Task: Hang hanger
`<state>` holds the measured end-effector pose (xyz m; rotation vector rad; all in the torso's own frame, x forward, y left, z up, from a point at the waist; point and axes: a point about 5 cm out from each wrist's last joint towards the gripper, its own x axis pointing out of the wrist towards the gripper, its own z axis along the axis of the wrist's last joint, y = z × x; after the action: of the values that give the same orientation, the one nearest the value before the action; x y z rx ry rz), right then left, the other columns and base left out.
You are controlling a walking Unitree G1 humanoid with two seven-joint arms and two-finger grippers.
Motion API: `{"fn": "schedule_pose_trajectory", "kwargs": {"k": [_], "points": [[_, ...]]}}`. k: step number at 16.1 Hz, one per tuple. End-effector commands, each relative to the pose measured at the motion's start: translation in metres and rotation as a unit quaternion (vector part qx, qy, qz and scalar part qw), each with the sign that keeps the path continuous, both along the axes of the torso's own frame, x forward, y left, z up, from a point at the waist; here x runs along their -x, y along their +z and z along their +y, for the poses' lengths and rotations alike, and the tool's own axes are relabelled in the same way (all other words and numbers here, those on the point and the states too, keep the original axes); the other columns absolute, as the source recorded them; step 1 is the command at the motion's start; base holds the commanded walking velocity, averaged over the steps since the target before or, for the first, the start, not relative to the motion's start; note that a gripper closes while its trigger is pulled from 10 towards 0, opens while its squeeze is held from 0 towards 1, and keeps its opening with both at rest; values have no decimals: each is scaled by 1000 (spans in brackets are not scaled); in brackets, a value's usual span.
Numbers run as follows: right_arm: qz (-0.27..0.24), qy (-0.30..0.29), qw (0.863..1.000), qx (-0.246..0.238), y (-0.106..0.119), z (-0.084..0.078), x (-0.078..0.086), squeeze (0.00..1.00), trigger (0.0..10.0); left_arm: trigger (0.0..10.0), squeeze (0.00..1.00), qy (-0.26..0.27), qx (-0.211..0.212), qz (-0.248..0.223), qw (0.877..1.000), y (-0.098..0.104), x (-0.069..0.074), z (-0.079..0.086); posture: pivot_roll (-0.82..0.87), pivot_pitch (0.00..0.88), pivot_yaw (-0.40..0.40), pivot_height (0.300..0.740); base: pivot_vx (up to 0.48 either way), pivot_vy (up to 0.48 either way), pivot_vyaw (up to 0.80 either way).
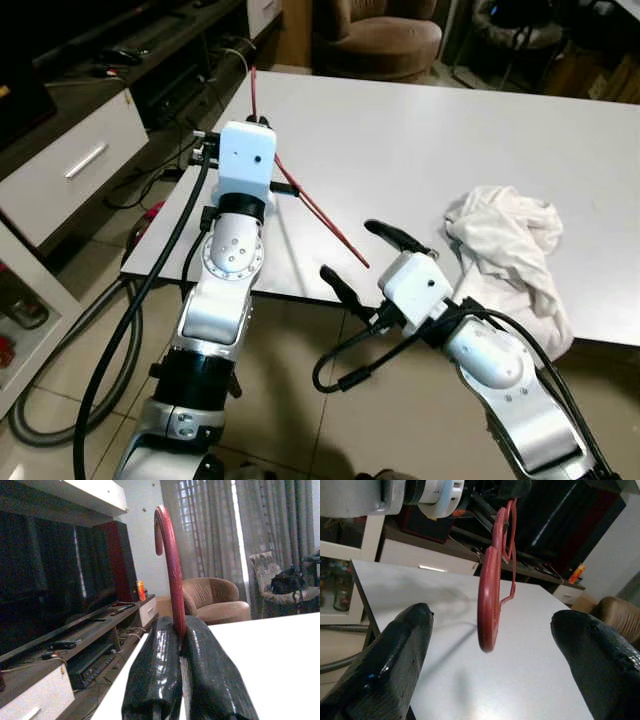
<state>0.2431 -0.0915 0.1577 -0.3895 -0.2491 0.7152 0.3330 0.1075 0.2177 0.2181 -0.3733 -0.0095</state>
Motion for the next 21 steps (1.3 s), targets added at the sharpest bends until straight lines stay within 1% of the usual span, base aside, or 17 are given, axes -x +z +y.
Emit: {"fn": "schedule_pose_trajectory", "kwargs": {"k": [1, 3, 5, 8, 10, 14, 18, 21], "points": [[-2, -6, 1000, 2, -3, 1, -5, 0, 10000, 10000, 0, 2, -2, -9, 1000, 2, 3, -1, -150, 51, 25, 740, 0, 0, 0], [-5, -6, 1000, -3, -6, 7, -12, 0, 10000, 10000, 0, 0, -3, -11, 1000, 3, 4, -1, -144, 46, 25, 740, 0, 0, 0], [0, -10, 1000, -14, -7, 8, -18, 0, 10000, 10000, 0, -2, -2, -13, 1000, 3, 4, -2, -137, 43, 23, 740, 0, 0, 0], [-3, -1, 1000, -21, -10, 17, -28, 0, 10000, 10000, 0, -12, 0, -17, 1000, 6, 6, -6, -131, 39, 24, 740, 0, 0, 0], [-4, 5, 1000, -25, -9, 23, -33, 0, 10000, 10000, 0, -17, 9, -10, 1000, 5, 7, -8, -129, 39, 22, 740, 0, 0, 0], [-10, 12, 999, -29, -12, 35, -38, 0, 10000, 10000, 0, -32, 25, 2, 999, 3, 10, -14, -124, 44, 23, 740, 0, 0, 0], [-25, 16, 998, -48, -7, 50, -45, 0, 10000, 10000, 0, -60, 41, 16, 997, -1, 16, -23, -117, 51, 20, 740, 0, 0, 0], [-34, 14, 997, -65, -2, 56, -49, 0, 10000, 10000, 0, -83, 55, 16, 995, 1, 20, -28, -111, 55, 15, 740, 0, 0, 0]]}}
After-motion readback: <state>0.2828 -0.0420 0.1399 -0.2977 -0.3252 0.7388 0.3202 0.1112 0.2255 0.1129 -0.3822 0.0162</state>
